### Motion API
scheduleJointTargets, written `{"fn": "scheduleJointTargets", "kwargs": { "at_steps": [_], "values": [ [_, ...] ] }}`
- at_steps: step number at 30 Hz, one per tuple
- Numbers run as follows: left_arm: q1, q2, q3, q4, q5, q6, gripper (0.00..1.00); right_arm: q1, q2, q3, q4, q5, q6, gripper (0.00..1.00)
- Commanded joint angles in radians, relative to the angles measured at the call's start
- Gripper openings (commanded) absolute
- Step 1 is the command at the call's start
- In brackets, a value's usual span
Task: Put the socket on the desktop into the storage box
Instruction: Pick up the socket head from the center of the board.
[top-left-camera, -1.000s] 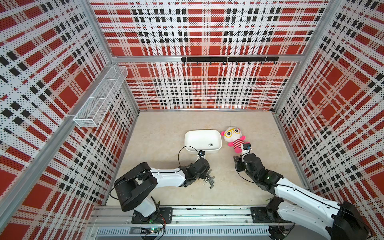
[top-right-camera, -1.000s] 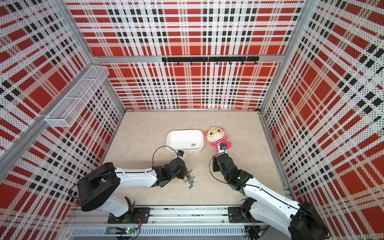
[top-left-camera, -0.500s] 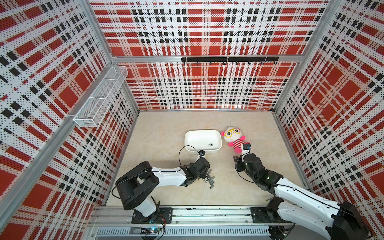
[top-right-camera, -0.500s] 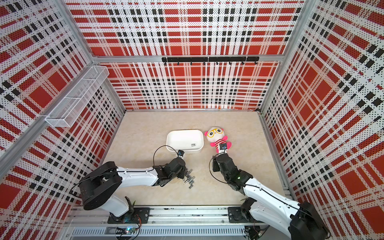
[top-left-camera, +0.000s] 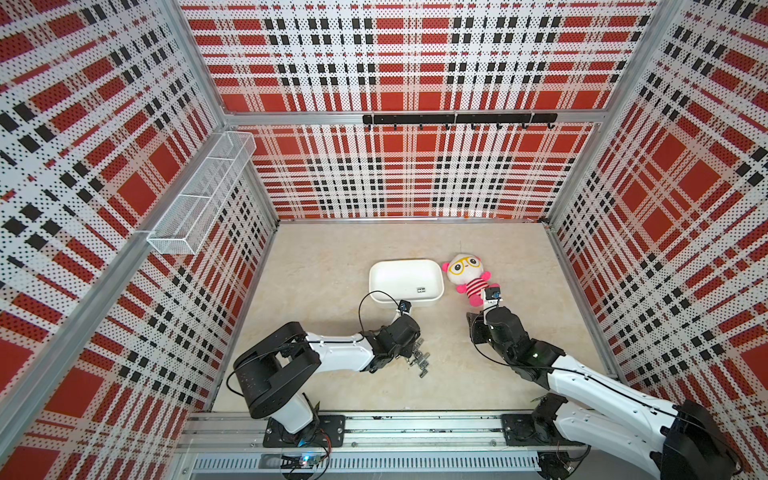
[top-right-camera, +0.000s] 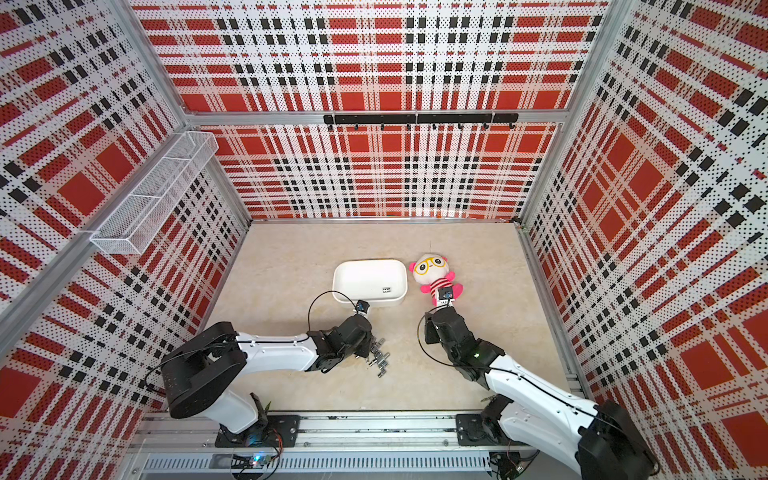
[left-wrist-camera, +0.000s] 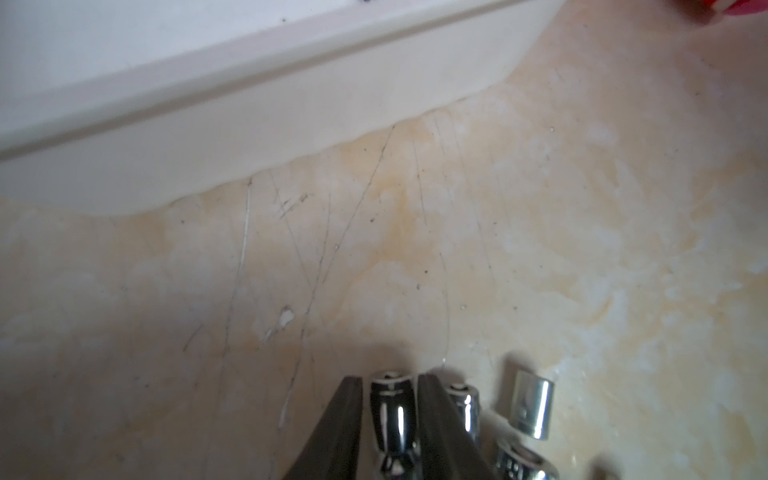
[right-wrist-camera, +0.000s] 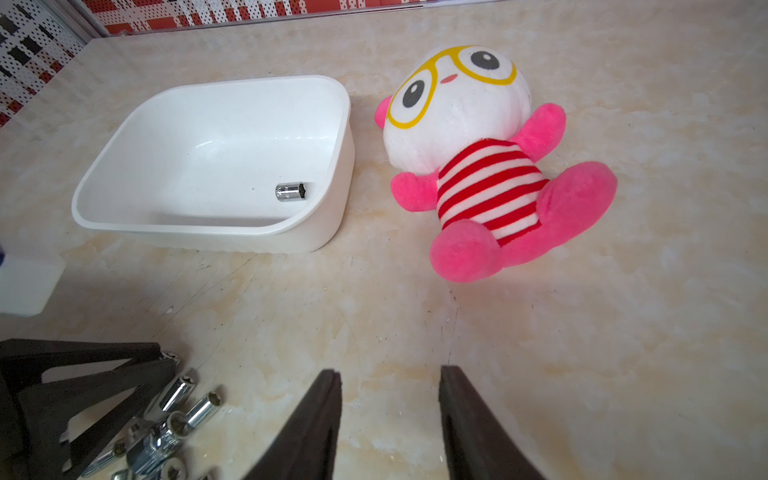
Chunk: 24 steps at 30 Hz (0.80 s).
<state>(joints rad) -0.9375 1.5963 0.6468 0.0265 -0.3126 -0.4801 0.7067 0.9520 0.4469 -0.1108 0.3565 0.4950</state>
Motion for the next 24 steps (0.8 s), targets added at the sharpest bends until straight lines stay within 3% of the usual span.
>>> {"fn": "scheduleJointTargets", "kwargs": {
  "at_steps": [1, 12, 24],
  "values": [
    [-0.003, -0.004, 0.017, -0.021, -0.02, 0.011, 0.29, 0.003, 0.006, 0.023, -0.006, 0.0, -0.003, 0.45],
    [-0.013, -0.005, 0.019, -0.031, -0.04, 0.013, 0.29, 0.003, 0.003, 0.024, -0.007, -0.003, -0.004, 0.45],
    [-0.015, 0.013, 0.029, -0.048, -0.066, 0.013, 0.22, 0.002, 0.011, 0.028, -0.009, -0.006, -0.003, 0.45]
  ]
}}
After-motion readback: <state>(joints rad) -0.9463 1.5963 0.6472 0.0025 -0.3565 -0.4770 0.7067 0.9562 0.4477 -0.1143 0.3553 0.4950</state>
